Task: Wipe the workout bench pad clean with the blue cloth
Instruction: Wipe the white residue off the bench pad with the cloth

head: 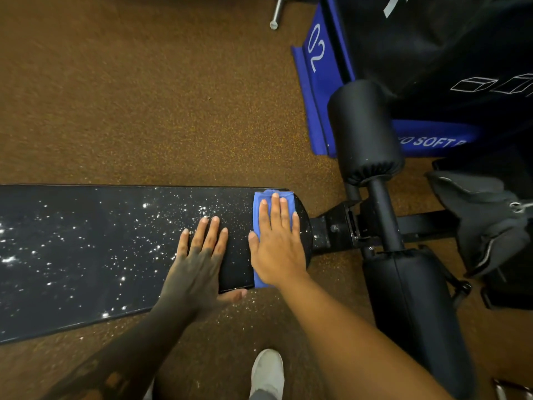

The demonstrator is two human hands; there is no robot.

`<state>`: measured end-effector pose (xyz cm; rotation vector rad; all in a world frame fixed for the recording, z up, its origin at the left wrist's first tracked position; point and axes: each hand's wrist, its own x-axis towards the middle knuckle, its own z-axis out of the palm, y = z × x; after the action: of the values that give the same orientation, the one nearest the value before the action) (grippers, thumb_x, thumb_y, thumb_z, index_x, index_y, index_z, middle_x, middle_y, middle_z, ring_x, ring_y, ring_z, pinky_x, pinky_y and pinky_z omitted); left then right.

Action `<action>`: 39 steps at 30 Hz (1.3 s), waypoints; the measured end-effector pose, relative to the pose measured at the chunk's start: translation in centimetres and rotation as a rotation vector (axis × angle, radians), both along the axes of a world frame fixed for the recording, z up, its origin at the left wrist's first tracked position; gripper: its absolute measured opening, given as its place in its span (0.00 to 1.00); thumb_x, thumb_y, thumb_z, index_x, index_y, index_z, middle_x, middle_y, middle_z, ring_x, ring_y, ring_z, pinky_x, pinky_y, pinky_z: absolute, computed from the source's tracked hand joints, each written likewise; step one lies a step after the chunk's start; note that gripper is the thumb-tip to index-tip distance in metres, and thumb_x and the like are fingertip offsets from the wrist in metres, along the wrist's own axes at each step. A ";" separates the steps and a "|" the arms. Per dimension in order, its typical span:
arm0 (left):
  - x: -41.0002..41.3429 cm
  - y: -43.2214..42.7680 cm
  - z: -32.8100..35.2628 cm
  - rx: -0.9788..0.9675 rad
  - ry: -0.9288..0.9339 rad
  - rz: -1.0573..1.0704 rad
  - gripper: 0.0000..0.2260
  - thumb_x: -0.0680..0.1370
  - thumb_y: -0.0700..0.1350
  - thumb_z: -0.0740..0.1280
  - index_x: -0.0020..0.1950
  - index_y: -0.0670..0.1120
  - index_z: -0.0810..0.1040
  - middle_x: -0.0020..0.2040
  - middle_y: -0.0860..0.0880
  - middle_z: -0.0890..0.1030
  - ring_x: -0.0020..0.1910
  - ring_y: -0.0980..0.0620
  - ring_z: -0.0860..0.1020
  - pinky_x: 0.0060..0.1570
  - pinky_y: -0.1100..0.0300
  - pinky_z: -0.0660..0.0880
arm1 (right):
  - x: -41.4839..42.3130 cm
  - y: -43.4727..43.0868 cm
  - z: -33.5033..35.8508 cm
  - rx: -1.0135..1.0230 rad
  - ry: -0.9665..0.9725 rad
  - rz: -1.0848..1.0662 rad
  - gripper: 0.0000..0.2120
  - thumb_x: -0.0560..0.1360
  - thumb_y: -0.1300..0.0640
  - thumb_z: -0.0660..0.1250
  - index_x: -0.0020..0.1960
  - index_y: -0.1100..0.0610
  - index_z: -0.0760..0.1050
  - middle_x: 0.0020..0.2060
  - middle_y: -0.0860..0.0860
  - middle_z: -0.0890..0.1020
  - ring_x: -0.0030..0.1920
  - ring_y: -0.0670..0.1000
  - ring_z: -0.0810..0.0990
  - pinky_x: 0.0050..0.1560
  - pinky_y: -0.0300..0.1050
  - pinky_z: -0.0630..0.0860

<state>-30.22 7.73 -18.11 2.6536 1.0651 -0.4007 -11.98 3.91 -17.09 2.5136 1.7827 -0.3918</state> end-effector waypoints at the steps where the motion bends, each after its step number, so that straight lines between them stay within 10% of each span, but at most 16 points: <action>1: 0.0 0.0 0.0 0.004 0.000 0.001 0.56 0.68 0.82 0.42 0.80 0.42 0.39 0.81 0.40 0.36 0.80 0.41 0.34 0.79 0.38 0.40 | 0.1 -0.7 -0.1 -0.011 -0.010 0.022 0.33 0.81 0.44 0.48 0.80 0.56 0.39 0.79 0.56 0.39 0.78 0.55 0.35 0.77 0.58 0.39; 39: 1.2 1.4 0.1 0.045 -0.018 -0.034 0.62 0.62 0.86 0.46 0.80 0.43 0.36 0.81 0.41 0.35 0.80 0.42 0.35 0.79 0.38 0.41 | 0.5 -4.2 -0.9 0.066 0.032 -0.154 0.32 0.79 0.46 0.44 0.80 0.57 0.46 0.80 0.55 0.44 0.79 0.55 0.39 0.76 0.55 0.40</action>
<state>-29.02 9.08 -17.99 2.7126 1.0372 -0.3630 -11.48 -0.33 -18.03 2.7154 1.6441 -0.3869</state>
